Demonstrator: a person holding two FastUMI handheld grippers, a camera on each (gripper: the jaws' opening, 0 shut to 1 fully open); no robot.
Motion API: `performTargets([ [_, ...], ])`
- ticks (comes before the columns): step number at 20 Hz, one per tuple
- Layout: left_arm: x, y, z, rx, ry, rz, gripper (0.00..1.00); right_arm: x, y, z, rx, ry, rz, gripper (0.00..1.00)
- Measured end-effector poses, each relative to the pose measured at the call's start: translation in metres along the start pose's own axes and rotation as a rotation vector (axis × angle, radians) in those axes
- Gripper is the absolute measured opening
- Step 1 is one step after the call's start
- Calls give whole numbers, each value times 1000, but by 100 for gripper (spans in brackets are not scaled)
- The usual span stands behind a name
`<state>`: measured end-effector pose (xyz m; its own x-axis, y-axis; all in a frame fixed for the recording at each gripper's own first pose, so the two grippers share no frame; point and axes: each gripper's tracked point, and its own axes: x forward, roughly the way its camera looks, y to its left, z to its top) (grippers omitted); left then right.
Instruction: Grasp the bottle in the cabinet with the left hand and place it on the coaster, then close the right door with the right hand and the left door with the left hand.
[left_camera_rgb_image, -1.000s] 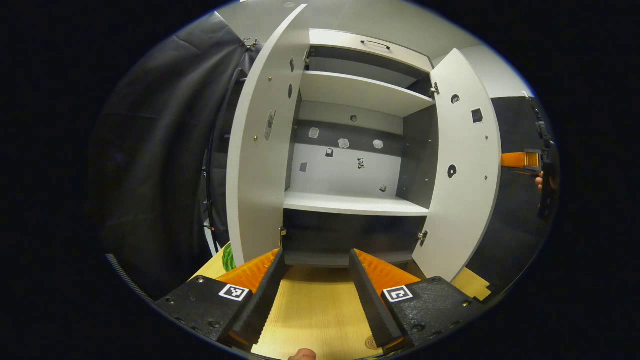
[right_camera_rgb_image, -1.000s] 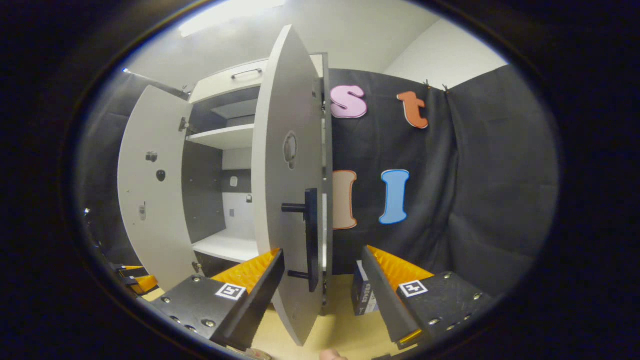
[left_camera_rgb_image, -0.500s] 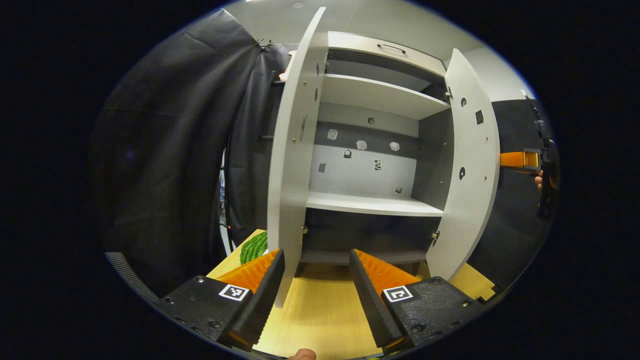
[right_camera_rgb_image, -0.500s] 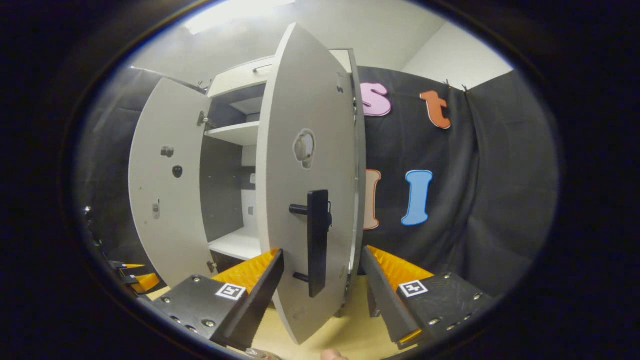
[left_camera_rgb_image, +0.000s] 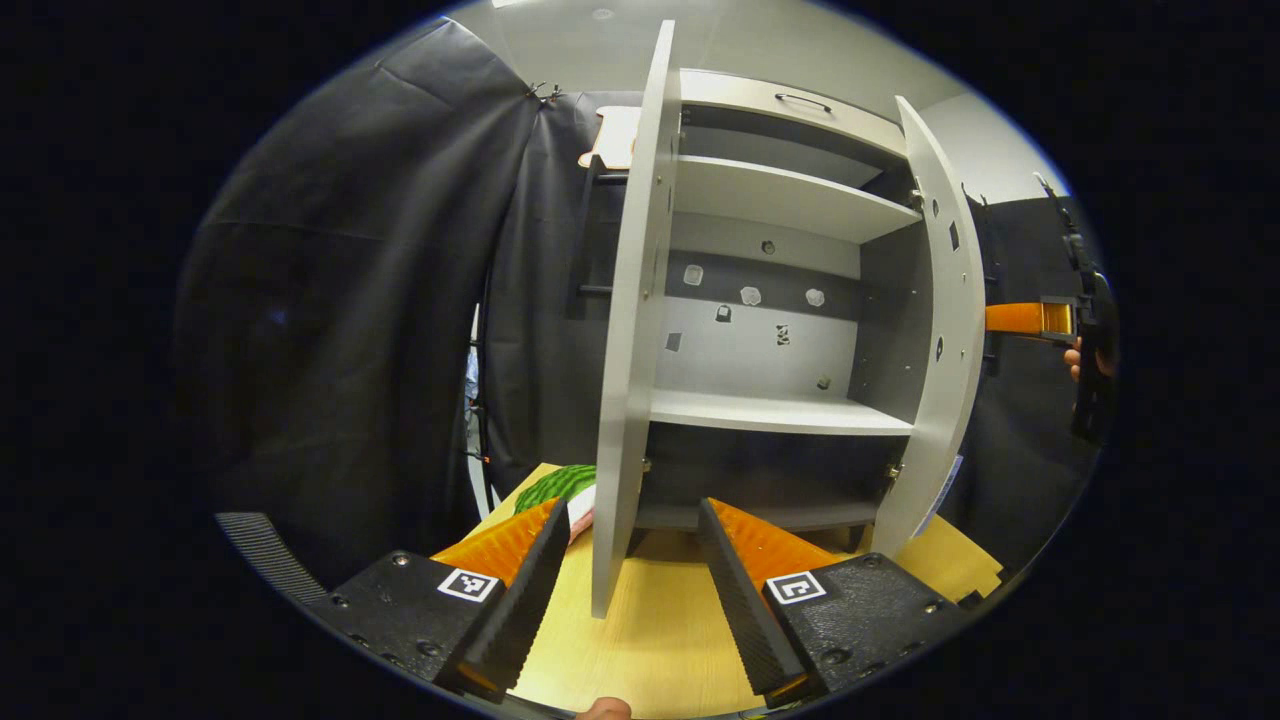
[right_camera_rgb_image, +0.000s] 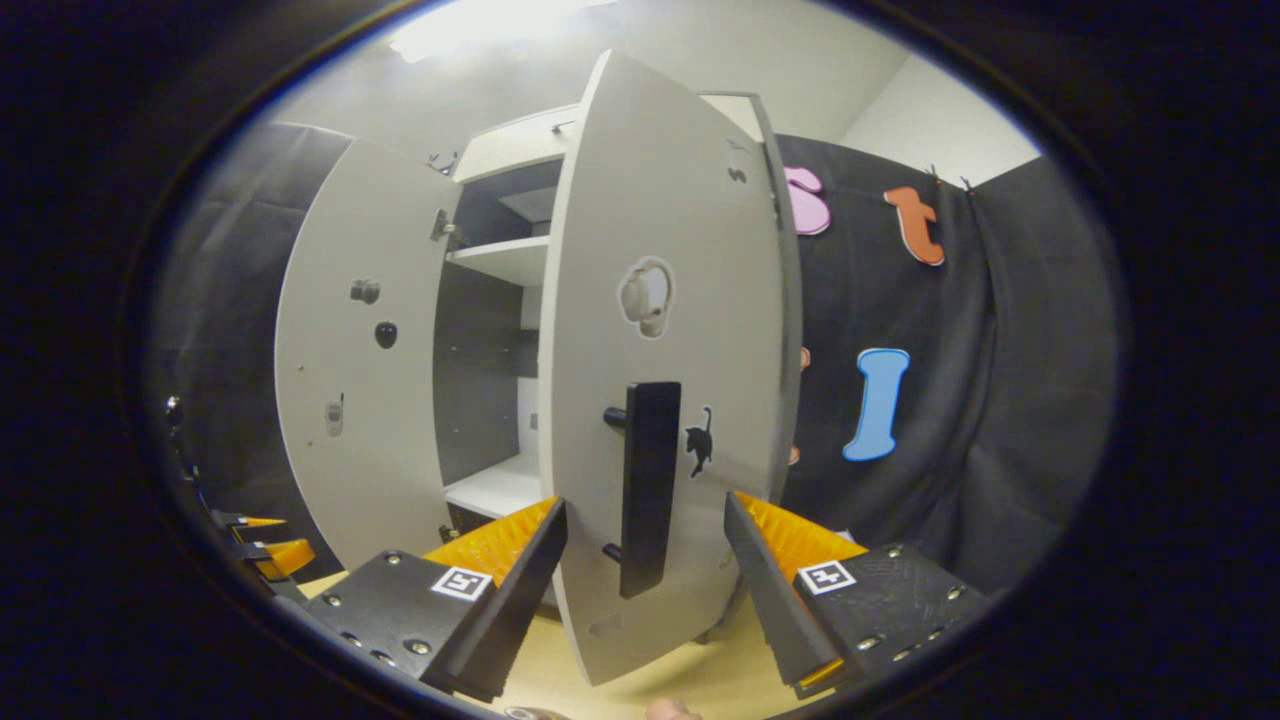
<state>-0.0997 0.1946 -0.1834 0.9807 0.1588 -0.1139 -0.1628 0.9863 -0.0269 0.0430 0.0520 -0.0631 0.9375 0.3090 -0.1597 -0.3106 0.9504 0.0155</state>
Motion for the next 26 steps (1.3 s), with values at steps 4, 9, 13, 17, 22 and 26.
performTargets([
  [4, -2, 16, 0, 5, -2, 33, 82, 8, 29, -5, -74, 1, 52, 96],
  [9, 0, 31, -2, -3, 1, 68, 82, 10, 53, -12, -166, 4, 88, 96],
  [13, 3, 39, -5, -11, 10, 83, 82, 5, 64, -14, -175, 4, 104, 96],
  [17, 11, 52, -5, -13, 17, 92, 82, 2, 65, -14, -170, 2, 93, 96],
  [22, 23, 61, -5, -15, 26, 80, 82, 1, 65, -15, -172, 3, 57, 96],
  [26, 35, 67, -3, -15, 31, 63, 82, 1, 64, -18, -160, 9, 29, 96],
])
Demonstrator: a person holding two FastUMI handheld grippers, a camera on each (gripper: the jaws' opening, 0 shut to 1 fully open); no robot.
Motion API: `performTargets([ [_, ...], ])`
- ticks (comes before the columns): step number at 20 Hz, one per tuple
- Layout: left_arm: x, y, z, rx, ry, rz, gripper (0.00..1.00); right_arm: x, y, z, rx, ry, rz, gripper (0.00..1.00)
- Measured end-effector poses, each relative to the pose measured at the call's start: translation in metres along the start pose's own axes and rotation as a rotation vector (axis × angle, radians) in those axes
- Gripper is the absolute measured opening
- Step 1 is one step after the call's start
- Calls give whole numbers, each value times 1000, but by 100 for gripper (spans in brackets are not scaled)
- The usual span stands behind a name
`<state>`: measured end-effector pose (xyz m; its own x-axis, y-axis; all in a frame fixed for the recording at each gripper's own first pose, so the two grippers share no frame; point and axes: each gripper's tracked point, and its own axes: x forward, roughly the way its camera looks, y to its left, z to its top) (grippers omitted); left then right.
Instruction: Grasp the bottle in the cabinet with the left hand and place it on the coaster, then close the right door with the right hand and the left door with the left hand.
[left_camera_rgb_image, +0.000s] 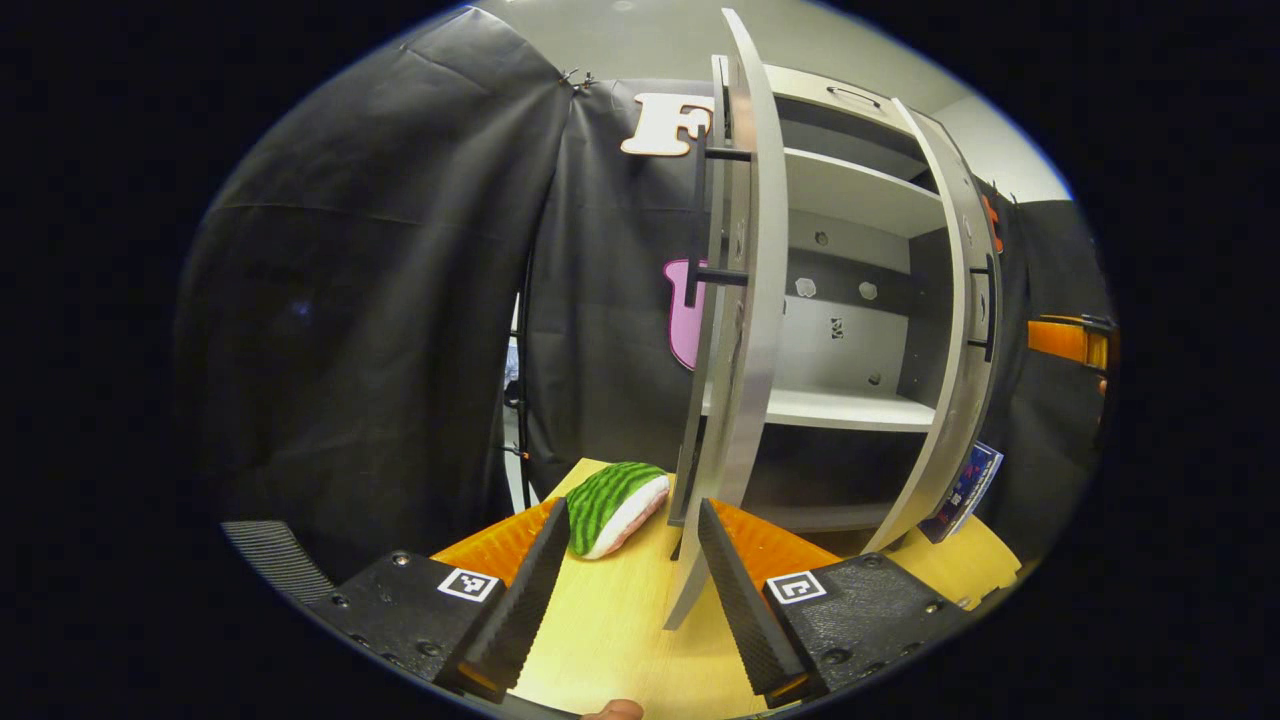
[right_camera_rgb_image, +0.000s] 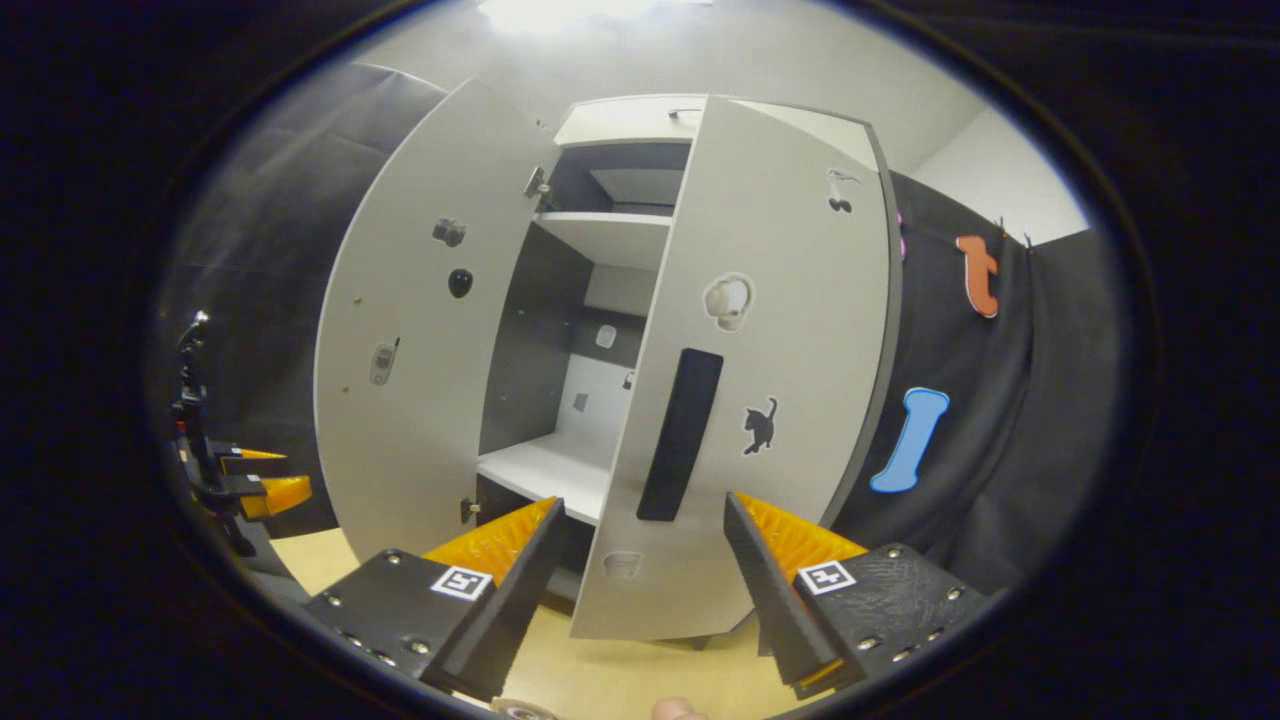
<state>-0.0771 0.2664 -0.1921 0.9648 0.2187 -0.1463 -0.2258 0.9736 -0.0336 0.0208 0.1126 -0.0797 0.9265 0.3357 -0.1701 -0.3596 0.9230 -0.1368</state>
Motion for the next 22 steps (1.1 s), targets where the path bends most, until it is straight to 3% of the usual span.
performTargets([
  [8, 17, 10, -2, 11, 14, -29, 83, 3, -7, 1, 111, 0, -45, 96],
  [22, 32, 2, -6, 31, 39, -64, 83, 6, -9, -3, 127, 11, -65, 93],
])
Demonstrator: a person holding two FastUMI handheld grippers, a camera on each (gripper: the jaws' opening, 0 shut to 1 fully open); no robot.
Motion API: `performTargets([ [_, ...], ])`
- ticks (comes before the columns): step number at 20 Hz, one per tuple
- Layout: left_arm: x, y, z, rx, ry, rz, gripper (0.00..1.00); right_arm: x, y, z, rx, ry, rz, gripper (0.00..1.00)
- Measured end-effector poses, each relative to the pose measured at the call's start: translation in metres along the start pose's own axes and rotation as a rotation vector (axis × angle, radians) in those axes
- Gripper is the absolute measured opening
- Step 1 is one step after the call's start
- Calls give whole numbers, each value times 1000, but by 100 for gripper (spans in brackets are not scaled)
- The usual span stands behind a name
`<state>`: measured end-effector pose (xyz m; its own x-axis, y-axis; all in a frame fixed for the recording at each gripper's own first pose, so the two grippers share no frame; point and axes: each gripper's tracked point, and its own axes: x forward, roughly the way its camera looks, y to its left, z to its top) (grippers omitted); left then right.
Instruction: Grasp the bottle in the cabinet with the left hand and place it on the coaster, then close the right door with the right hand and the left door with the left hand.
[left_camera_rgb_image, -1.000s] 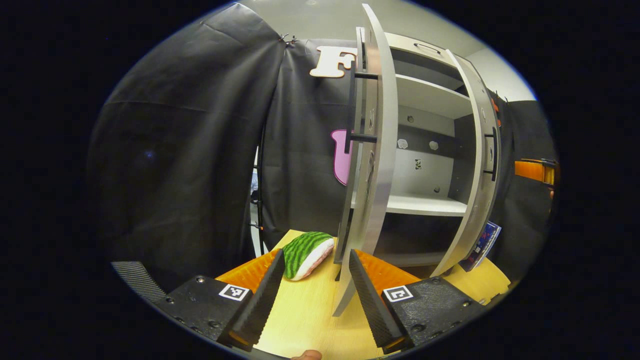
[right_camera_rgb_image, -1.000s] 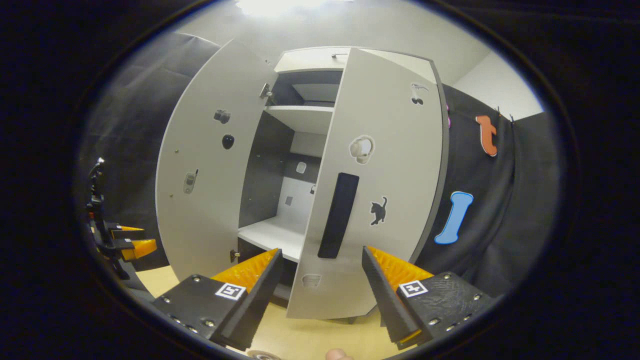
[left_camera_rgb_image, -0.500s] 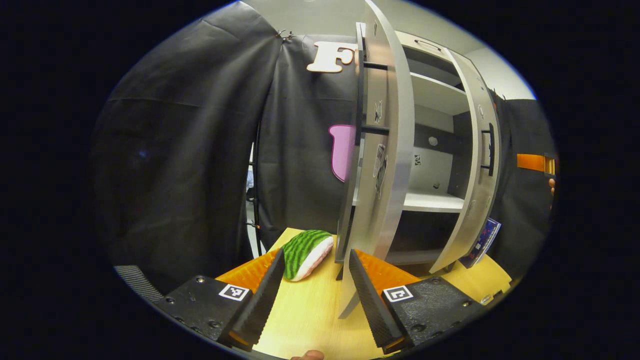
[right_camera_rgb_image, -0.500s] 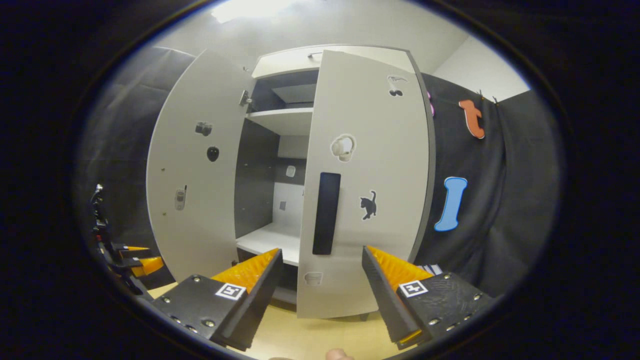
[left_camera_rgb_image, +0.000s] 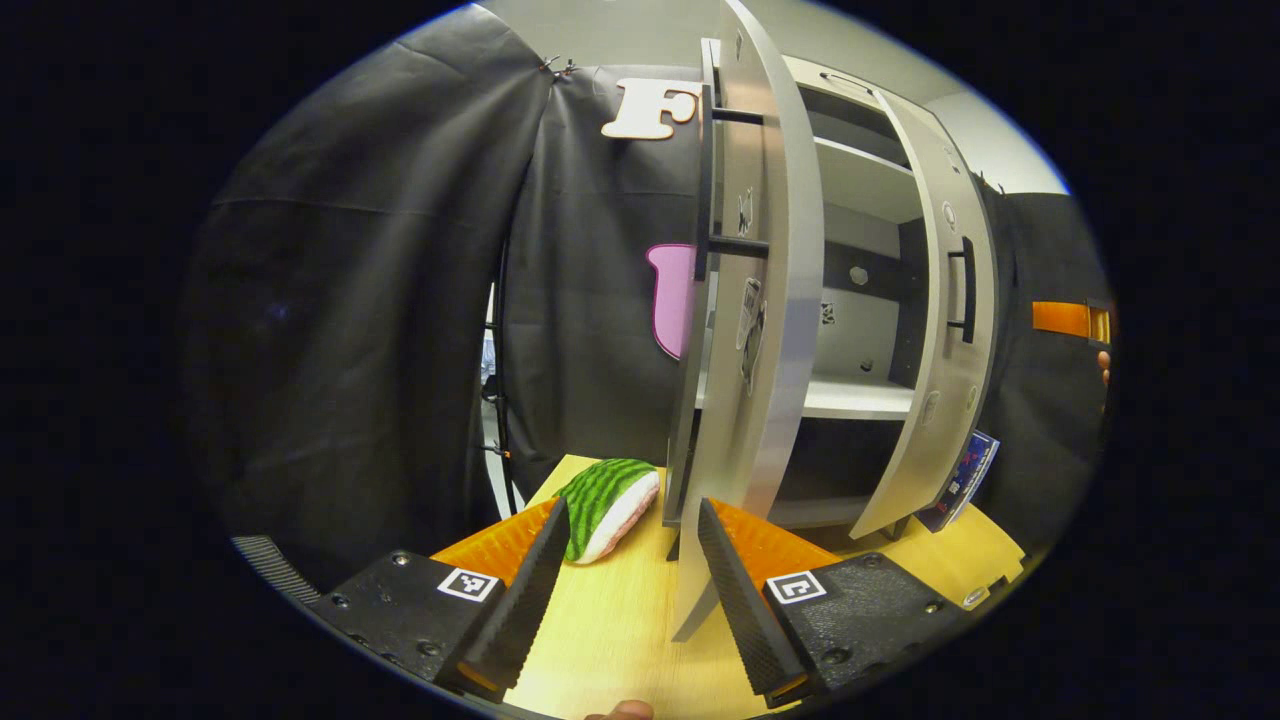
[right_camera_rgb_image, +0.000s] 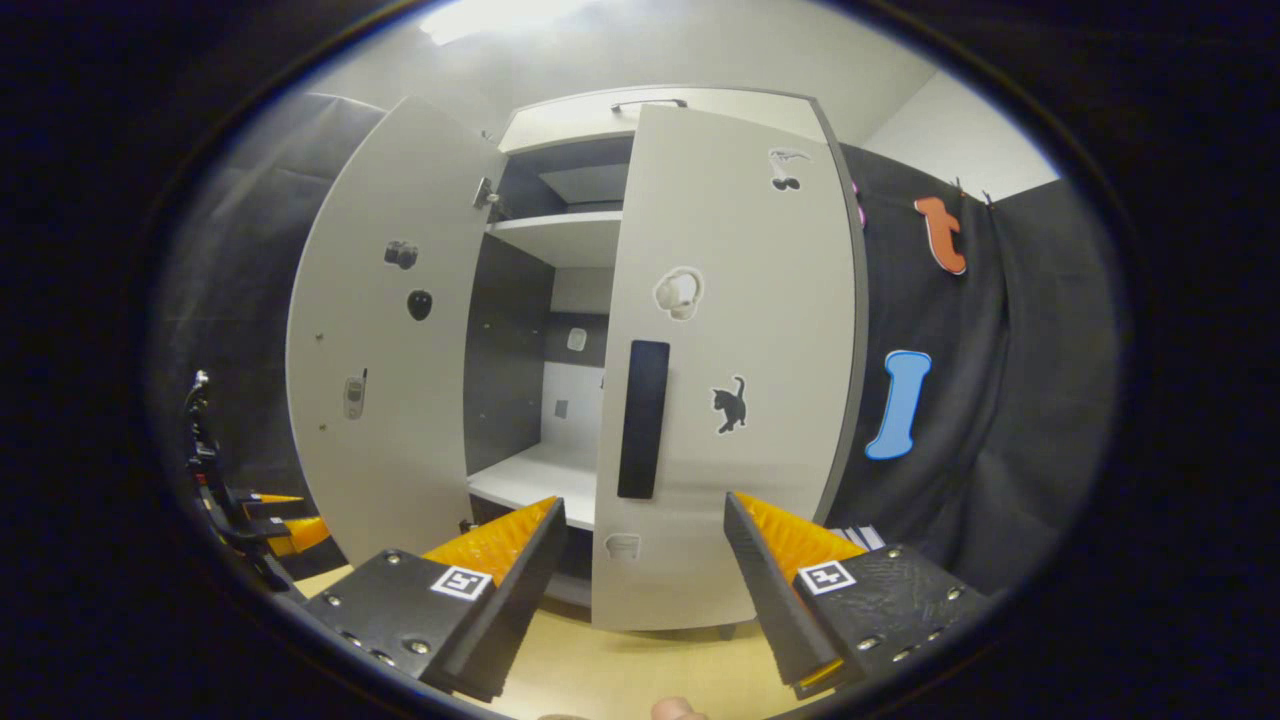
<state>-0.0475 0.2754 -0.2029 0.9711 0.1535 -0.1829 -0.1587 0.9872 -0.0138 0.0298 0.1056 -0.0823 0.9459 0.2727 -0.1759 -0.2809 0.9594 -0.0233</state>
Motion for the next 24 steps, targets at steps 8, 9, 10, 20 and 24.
performTargets([
  [8, 2, -7, 0, 6, 5, -36, 83, -3, -7, -3, -1, 3, -9, 93],
  [9, 1, -7, 1, 9, 5, -37, 83, -2, -7, -4, 0, 3, -9, 93],
  [10, 1, -7, 0, 8, 5, -36, 83, -4, -9, -4, 1, 4, -10, 96],
  [20, 2, -27, -3, -10, 6, -81, 82, -9, -18, -5, 22, 0, -27, 96],
  [24, 3, -44, -4, -8, 9, -122, 82, -13, -24, -8, 26, 5, -38, 96],
])
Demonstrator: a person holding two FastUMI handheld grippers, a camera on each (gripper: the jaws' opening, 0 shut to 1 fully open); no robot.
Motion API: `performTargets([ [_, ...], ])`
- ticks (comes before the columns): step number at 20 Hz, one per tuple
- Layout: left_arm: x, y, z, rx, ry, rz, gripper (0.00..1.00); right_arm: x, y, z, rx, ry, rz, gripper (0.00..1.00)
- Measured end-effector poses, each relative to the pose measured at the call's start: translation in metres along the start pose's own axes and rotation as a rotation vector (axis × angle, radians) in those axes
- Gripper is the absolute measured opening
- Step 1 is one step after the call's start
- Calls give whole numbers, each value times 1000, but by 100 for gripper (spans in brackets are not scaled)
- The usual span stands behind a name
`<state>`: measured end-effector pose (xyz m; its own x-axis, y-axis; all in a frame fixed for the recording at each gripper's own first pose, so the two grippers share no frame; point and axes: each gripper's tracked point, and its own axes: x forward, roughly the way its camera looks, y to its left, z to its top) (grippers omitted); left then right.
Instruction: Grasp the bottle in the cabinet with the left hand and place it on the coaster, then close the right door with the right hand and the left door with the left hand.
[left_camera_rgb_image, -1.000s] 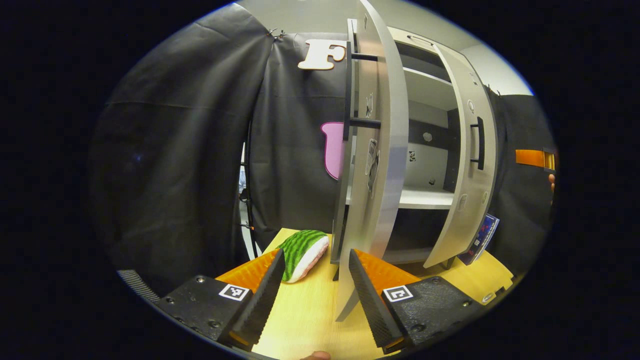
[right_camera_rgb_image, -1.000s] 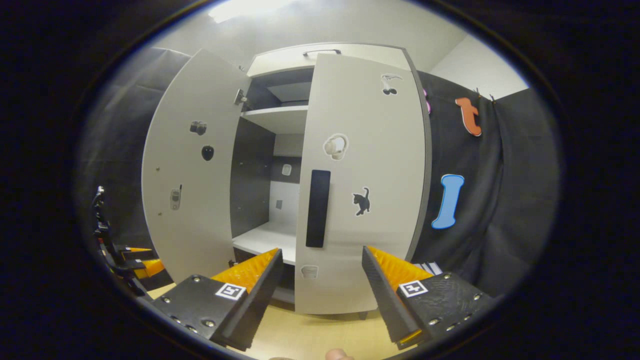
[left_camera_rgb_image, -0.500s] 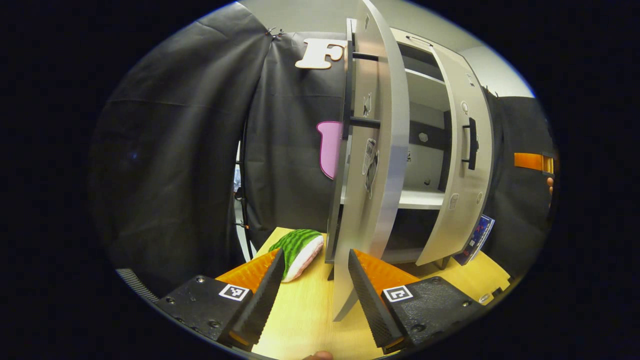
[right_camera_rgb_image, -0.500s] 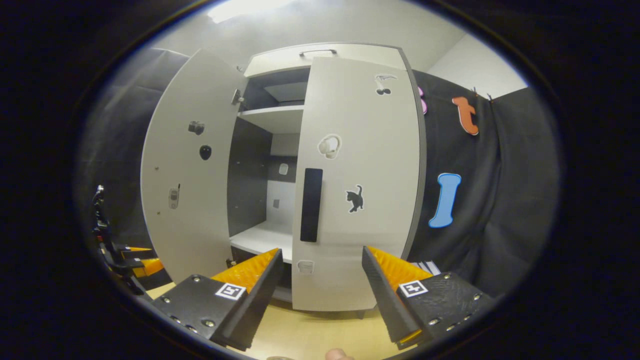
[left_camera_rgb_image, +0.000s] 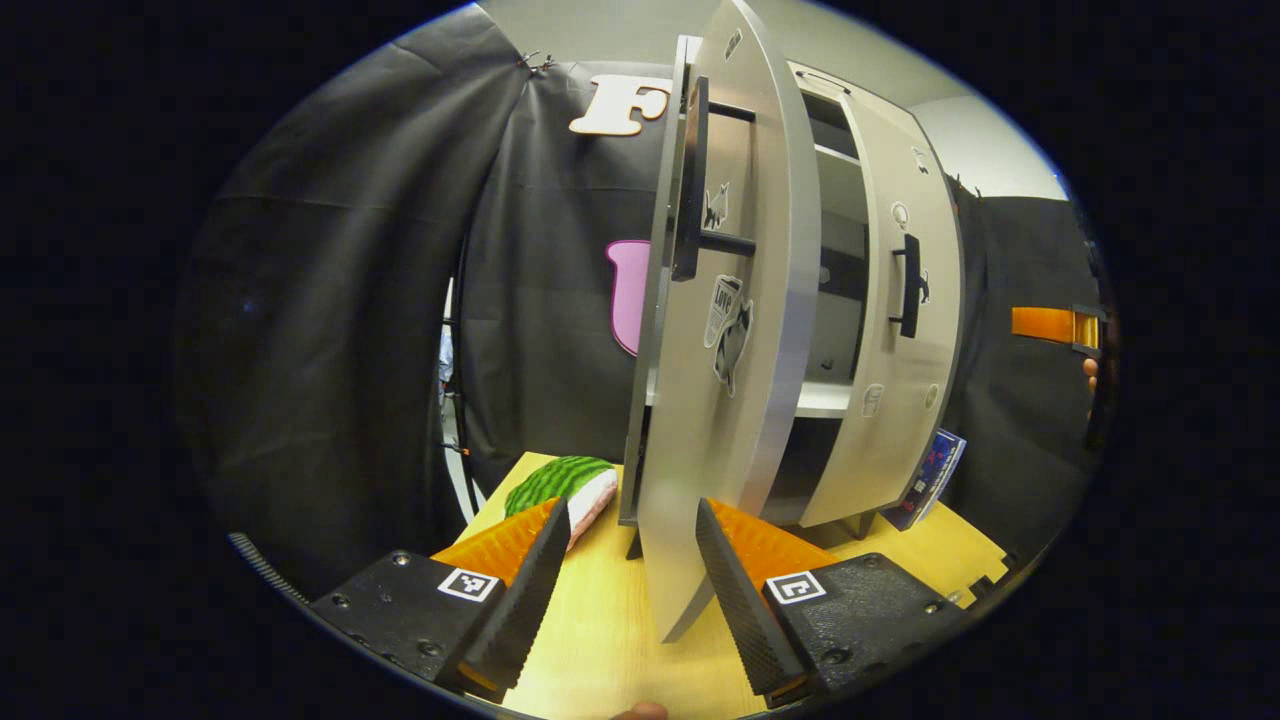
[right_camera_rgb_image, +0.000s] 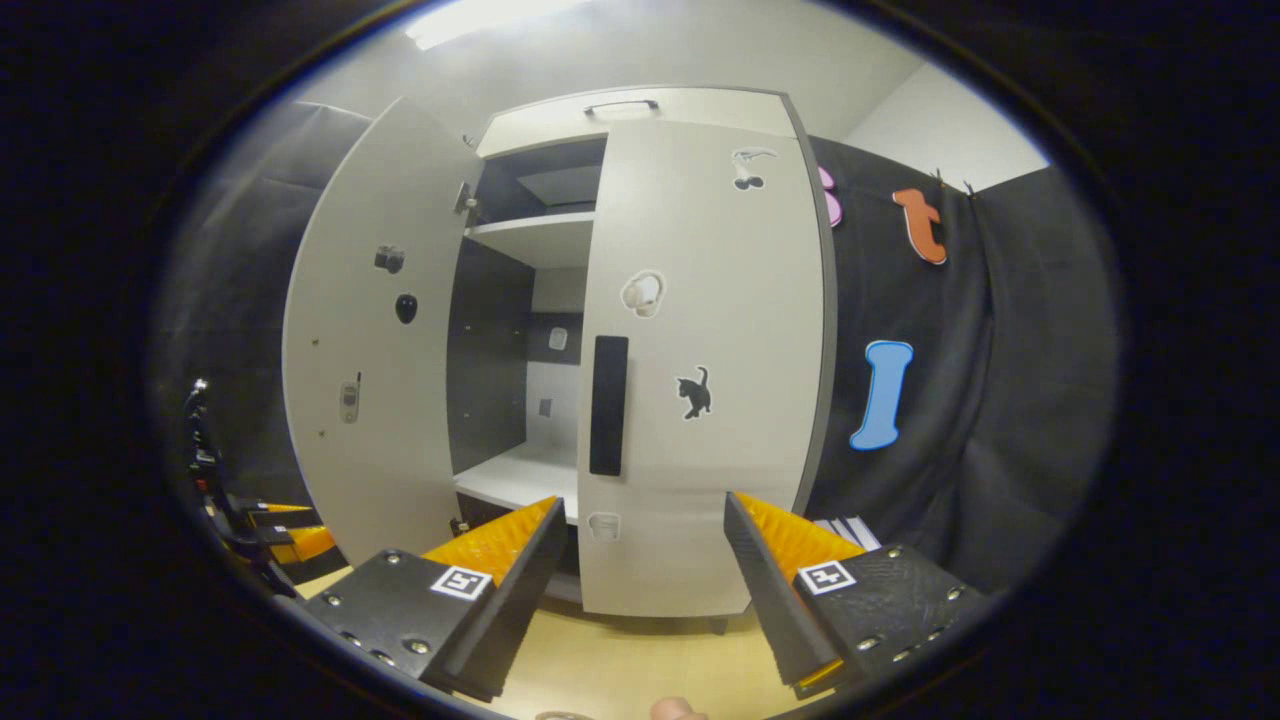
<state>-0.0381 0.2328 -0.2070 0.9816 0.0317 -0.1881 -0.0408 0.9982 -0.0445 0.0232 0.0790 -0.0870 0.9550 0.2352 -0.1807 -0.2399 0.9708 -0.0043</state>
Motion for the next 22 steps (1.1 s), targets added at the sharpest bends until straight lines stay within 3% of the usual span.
performTargets([
  [9, 11, -39, -3, 21, 10, -83, 83, -6, -12, -2, -1, 3, -24, 96],
  [10, 12, -42, -3, 21, 10, -90, 77, -8, -13, -1, -3, 2, -28, 96],
  [11, 13, -45, -4, 21, 10, -98, 83, -8, -14, 0, -5, -1, -31, 96],
  [14, 16, -55, -5, 25, 21, -114, 82, -10, -18, 0, 1, -3, -37, 96],
  [15, 18, -59, -4, 27, 22, -120, 77, -9, -19, 1, 4, -3, -37, 96],
  [16, 20, -63, -4, 28, 21, -128, 82, -9, -19, 1, 6, -7, -38, 96],
  [22, 24, -101, -7, -3, 27, -220, 82, -12, -23, -1, 1, -4, -42, 96],
])
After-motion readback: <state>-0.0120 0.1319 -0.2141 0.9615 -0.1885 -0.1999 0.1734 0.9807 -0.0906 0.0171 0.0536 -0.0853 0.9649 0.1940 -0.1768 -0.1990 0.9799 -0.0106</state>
